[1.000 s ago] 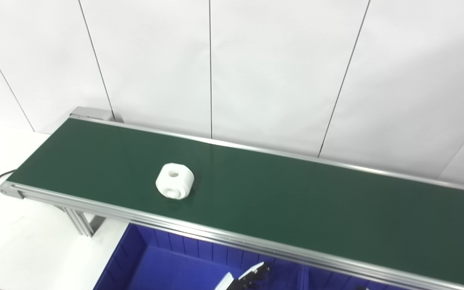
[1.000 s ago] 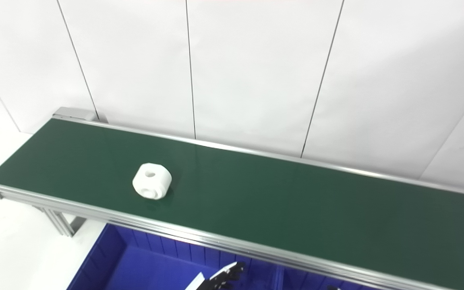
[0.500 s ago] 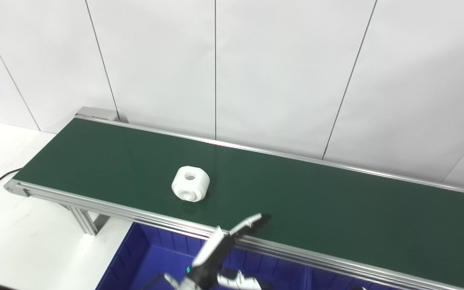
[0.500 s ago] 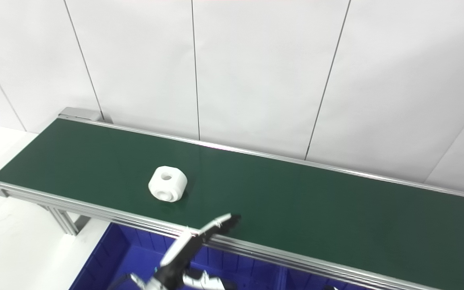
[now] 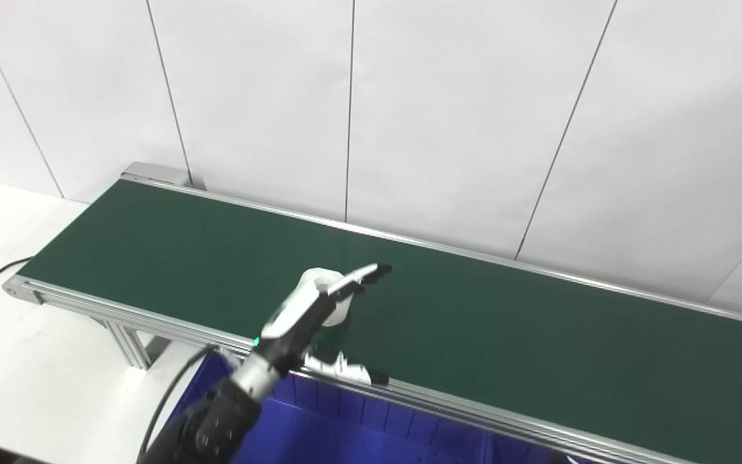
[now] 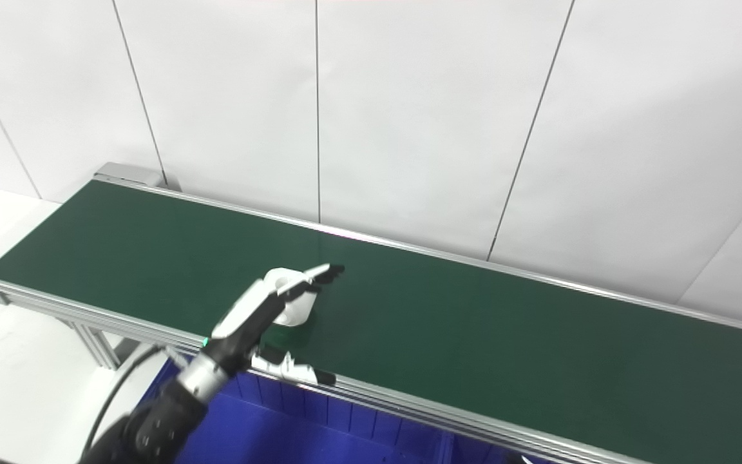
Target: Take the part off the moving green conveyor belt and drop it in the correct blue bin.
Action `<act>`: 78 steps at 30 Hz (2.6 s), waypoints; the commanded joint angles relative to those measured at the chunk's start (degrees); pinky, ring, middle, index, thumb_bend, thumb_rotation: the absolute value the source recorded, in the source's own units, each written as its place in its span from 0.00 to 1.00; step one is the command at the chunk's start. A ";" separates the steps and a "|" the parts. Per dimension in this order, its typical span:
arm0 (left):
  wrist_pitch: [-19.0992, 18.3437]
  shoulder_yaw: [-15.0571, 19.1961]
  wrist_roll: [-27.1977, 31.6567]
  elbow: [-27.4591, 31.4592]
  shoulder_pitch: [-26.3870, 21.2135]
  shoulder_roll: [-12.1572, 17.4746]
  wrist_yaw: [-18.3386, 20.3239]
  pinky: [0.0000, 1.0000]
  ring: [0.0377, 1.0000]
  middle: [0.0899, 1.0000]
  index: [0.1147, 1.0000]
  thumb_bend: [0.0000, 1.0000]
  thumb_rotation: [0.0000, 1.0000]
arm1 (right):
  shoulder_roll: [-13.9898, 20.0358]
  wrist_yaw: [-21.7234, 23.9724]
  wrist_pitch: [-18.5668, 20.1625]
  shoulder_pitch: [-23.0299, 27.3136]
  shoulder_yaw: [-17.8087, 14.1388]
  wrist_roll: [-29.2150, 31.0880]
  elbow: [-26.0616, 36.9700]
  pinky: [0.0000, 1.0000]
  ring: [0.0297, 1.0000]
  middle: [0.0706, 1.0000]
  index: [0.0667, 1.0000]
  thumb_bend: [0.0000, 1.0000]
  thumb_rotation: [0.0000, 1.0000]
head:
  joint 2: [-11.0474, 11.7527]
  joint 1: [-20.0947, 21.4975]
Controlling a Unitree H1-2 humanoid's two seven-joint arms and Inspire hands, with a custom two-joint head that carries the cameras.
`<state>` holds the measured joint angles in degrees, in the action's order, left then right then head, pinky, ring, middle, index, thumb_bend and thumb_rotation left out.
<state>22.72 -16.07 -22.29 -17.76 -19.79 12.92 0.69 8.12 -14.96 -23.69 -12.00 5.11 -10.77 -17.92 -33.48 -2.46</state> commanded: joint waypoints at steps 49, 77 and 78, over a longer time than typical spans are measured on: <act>1.65 -3.71 -9.68 -33.75 -16.28 -8.32 -17.73 0.46 0.39 0.45 0.48 0.49 0.00 | 2.38 -6.74 -3.23 -0.43 1.73 -1.83 3.29 0.63 0.71 0.74 0.74 0.63 0.76 | -7.44 2.23; 2.26 -5.40 -7.12 2.12 13.13 -4.98 -3.59 0.38 0.37 0.45 0.49 0.49 0.00 | -2.11 2.27 1.63 -3.93 -2.72 -2.33 13.28 0.63 0.75 0.76 0.78 0.66 0.79 | -14.02 16.13; 1.22 -5.51 -7.57 2.22 13.28 -4.91 -3.04 0.37 0.36 0.44 0.50 0.49 0.00 | -2.15 2.43 1.94 -4.01 -2.86 -2.49 13.58 0.63 0.75 0.76 0.78 0.66 0.79 | -14.06 16.30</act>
<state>23.35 -21.45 -29.26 -16.65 -5.56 7.71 -2.37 5.97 -12.95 -21.66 -16.02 2.79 -12.89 -6.67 -47.46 13.88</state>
